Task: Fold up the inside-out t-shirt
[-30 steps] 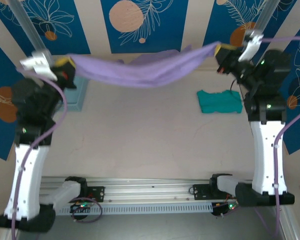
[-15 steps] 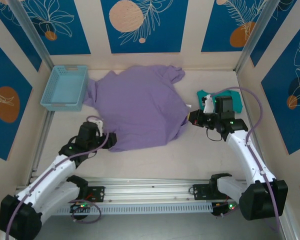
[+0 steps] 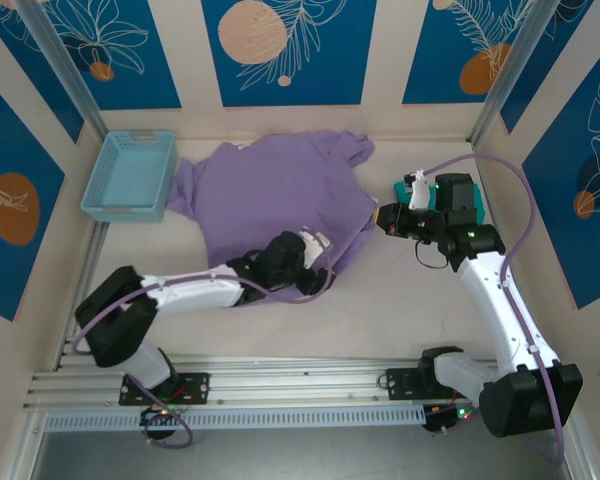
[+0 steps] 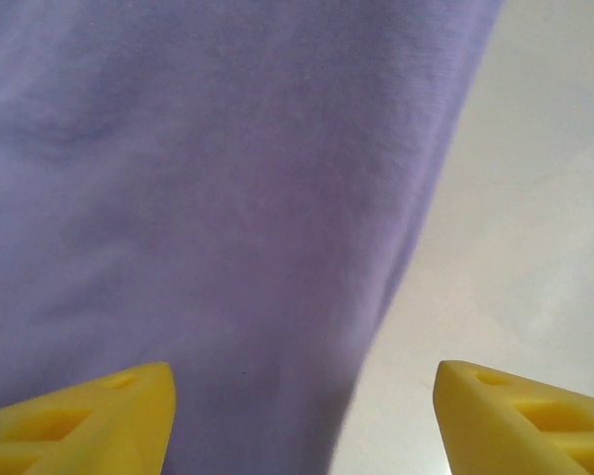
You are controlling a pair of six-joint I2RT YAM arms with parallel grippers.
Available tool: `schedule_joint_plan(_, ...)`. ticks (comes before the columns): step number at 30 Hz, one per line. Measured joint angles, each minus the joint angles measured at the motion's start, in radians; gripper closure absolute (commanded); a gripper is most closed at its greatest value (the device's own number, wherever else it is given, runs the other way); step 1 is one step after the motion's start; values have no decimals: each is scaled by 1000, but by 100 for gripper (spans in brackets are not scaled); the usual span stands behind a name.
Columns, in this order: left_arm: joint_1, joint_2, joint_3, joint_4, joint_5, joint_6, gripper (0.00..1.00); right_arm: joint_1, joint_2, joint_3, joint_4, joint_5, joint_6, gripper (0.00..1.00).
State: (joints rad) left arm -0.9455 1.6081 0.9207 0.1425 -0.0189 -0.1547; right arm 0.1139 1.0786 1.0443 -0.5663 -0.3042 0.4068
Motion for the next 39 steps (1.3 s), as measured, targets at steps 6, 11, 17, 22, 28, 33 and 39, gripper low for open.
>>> schedule_joint_plan(6, 7, 88, 42, 26, -60, 40, 45, -8, 0, 5, -19, 0, -11, 100)
schedule_joint_plan(11, 25, 93, 42, 21, -93, 58, 51, -27, 0, 5, -29, 1, -17, 100)
schedule_joint_plan(17, 71, 93, 3, 23, -96, 52, 85, -45, 3, 5, -24, 11, -18, 100)
schedule_joint_plan(22, 109, 81, -10, 21, -62, 10, 100, -48, 51, -9, 21, 126, -22, 81)
schedule_joint_plan(28, 160, -27, 32, -33, 63, -81, 100, -72, 174, -28, 115, 299, -65, 28)
schedule_joint_plan(33, 222, -78, 160, -138, 146, -124, 100, 109, -23, -196, 297, 302, -147, 32)
schedule_joint_plan(39, 258, -86, 291, -295, 222, -125, 100, 551, -133, -455, 610, 340, -291, 45)
